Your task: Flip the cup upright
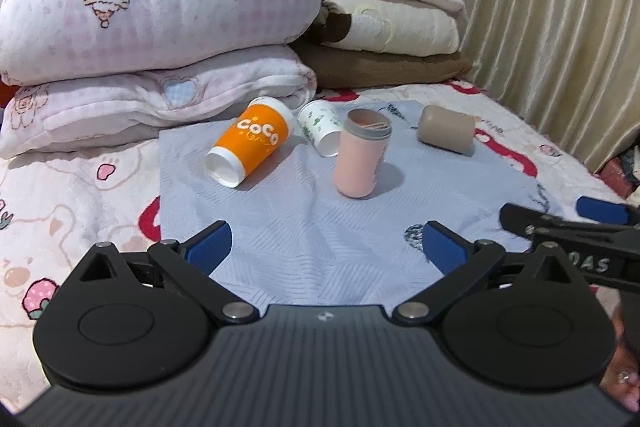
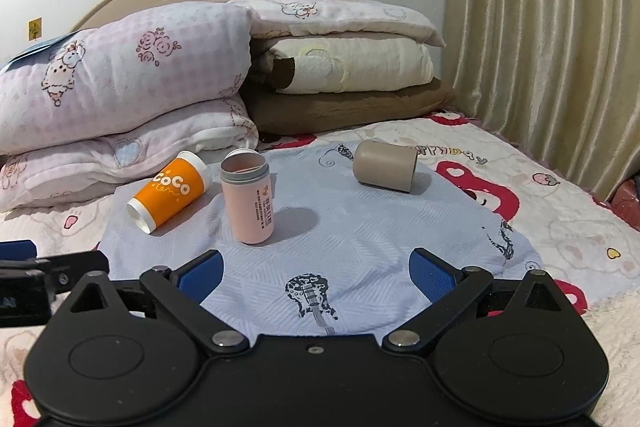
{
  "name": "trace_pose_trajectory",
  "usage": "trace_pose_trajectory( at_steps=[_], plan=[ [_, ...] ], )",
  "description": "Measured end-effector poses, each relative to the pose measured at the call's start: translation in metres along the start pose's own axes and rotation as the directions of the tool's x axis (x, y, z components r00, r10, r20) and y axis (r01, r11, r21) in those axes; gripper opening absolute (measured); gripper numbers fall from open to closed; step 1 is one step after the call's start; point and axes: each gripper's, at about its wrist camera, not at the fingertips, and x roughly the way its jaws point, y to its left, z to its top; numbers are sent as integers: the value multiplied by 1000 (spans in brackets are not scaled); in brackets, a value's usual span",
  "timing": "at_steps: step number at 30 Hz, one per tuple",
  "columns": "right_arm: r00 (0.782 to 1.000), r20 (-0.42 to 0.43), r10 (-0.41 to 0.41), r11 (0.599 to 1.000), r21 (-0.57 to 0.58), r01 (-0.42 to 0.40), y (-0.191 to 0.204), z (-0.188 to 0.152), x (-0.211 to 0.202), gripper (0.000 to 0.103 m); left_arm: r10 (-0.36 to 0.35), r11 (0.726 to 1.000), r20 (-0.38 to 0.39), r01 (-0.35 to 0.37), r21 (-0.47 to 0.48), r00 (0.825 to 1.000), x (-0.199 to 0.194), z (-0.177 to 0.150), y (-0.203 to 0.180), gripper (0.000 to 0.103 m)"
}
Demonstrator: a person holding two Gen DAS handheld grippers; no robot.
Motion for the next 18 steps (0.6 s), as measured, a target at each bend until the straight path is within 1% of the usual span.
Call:
trace_pose_trajectory(
  at_steps=[5,12,18],
  plan=[
    [1000,15,-4,1000,3,3,-1,2,-3,101,9,1000,-4,-9,1,1000,1,0,0,103],
    [1000,27,-7,1000,12,6,-4,2,-5,101,18,999,41,-19,32,999,-6,0,-6,103],
    [999,37,-13,1000,10,12,-5,1,-7,101,41,998,47,-43,45,998,-6,-1,-12,103]
  ],
)
